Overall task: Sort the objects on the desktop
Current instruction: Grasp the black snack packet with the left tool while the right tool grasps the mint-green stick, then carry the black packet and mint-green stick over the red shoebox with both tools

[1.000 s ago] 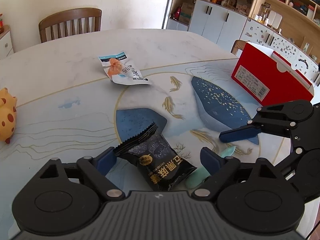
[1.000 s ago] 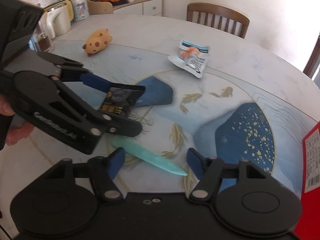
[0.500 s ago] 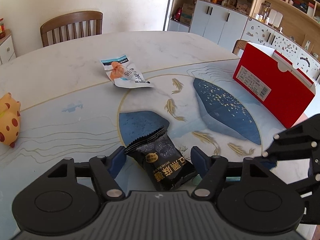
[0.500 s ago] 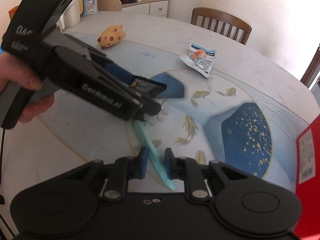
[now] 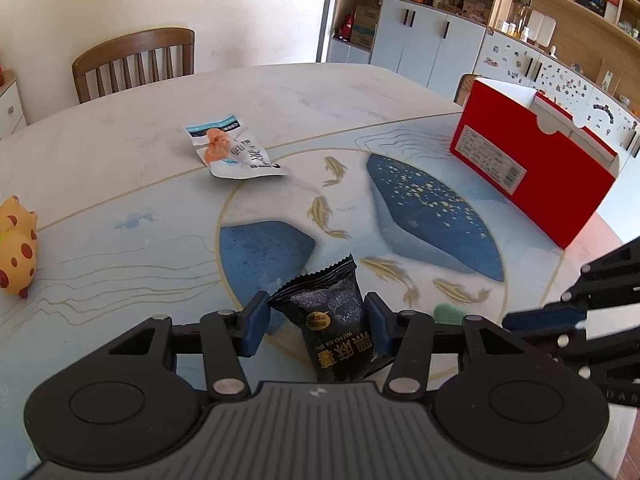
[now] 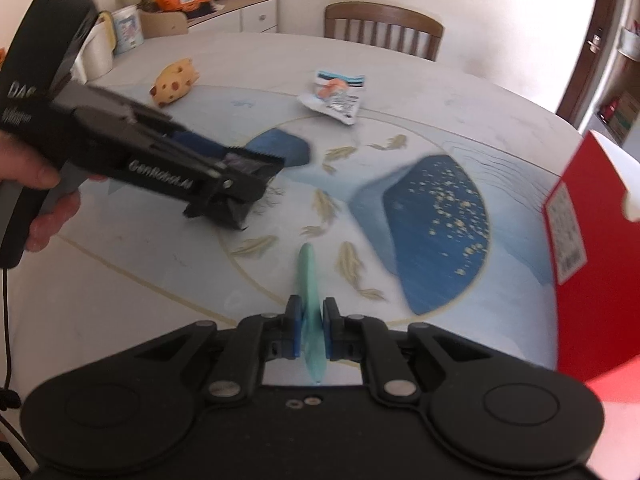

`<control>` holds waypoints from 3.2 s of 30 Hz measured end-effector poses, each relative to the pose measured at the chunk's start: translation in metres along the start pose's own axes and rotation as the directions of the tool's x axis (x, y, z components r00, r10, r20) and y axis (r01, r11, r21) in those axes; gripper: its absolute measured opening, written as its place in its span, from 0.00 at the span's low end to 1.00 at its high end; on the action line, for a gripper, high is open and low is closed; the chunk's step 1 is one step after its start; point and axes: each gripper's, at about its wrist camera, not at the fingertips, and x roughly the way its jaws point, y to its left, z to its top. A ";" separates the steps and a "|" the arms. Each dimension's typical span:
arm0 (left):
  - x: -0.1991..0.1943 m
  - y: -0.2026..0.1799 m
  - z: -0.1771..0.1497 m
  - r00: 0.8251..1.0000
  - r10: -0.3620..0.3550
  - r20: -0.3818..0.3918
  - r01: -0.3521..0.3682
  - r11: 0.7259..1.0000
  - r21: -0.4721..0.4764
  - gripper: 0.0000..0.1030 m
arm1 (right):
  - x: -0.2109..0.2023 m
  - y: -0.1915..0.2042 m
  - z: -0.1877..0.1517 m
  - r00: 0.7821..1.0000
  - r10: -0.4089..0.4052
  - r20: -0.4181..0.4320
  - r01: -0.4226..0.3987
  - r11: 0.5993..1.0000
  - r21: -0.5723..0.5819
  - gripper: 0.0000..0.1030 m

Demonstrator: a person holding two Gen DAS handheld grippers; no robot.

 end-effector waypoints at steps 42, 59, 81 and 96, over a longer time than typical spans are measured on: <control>-0.045 -0.105 0.056 0.974 -0.220 0.062 0.219 0.976 0.015 0.46 | -0.133 -0.096 0.000 0.957 -0.197 0.211 0.137 0.953 0.270 0.07; -0.033 -0.176 0.101 0.957 -0.263 0.118 0.254 0.963 0.089 0.46 | -0.169 -0.156 -0.008 0.924 -0.272 0.267 0.194 0.939 0.285 0.07; 0.025 -0.254 0.143 0.960 -0.269 0.079 0.258 0.958 0.127 0.46 | -0.160 -0.236 -0.035 0.936 -0.250 0.249 0.167 0.935 0.312 0.07; 0.074 -0.270 0.172 0.971 -0.236 0.025 0.230 0.962 0.148 0.46 | -0.136 -0.261 -0.032 0.961 -0.178 0.212 0.111 0.950 0.293 0.04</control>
